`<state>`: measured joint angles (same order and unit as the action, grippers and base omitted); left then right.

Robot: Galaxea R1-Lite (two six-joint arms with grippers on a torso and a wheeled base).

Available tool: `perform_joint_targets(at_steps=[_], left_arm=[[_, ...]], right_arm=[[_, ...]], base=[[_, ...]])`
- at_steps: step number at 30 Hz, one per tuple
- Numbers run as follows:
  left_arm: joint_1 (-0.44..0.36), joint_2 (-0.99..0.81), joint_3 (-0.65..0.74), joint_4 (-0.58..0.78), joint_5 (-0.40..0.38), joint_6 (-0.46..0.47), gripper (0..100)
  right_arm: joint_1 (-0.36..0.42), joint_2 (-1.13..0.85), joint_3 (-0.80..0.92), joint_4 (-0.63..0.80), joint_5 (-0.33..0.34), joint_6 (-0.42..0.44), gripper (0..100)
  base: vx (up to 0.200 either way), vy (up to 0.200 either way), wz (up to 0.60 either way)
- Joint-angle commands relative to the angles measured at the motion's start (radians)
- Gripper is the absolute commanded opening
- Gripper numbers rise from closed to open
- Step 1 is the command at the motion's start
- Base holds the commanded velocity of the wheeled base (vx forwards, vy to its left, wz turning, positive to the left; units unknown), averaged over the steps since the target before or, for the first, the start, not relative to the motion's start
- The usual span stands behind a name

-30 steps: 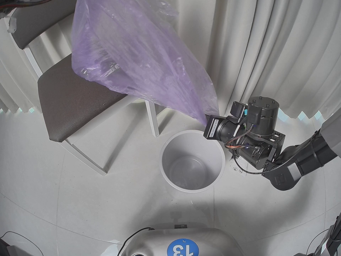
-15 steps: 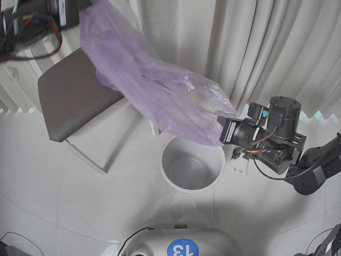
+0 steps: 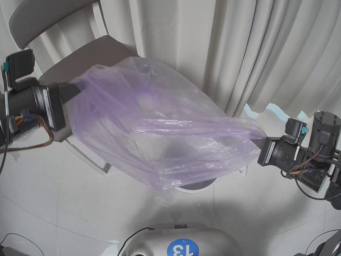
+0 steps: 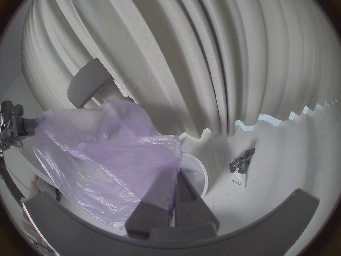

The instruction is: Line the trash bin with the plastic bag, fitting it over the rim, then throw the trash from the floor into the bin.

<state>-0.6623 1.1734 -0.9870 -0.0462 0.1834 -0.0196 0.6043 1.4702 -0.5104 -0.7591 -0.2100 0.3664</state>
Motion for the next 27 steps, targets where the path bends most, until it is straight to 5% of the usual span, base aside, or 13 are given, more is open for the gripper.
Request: perform_joint_targets(at_steps=[1,11,20,27], left_arm=[[-0.026,-0.04,0.071,-0.001,-0.001,-0.014,0],[-0.068,-0.02,0.214,-0.046,-0.022,-0.056,0],[-0.12,0.088,0.251,-0.149,-0.022,-0.106,0],[-0.18,0.15,0.254,-0.221,-0.022,-0.123,0]], right_arm=[[-0.001,-0.117,0.07,0.014,0.0,-0.006,0],[0.009,-0.347,0.135,0.302,0.008,-0.095,0],[0.022,-0.35,0.122,0.327,0.029,-0.207,0],[0.029,-0.367,0.127,0.336,0.139,-0.317,0]], base=[[0.0,0.0,0.0],[0.0,0.0,0.0],[0.0,0.0,0.0],[0.0,0.0,0.0]])
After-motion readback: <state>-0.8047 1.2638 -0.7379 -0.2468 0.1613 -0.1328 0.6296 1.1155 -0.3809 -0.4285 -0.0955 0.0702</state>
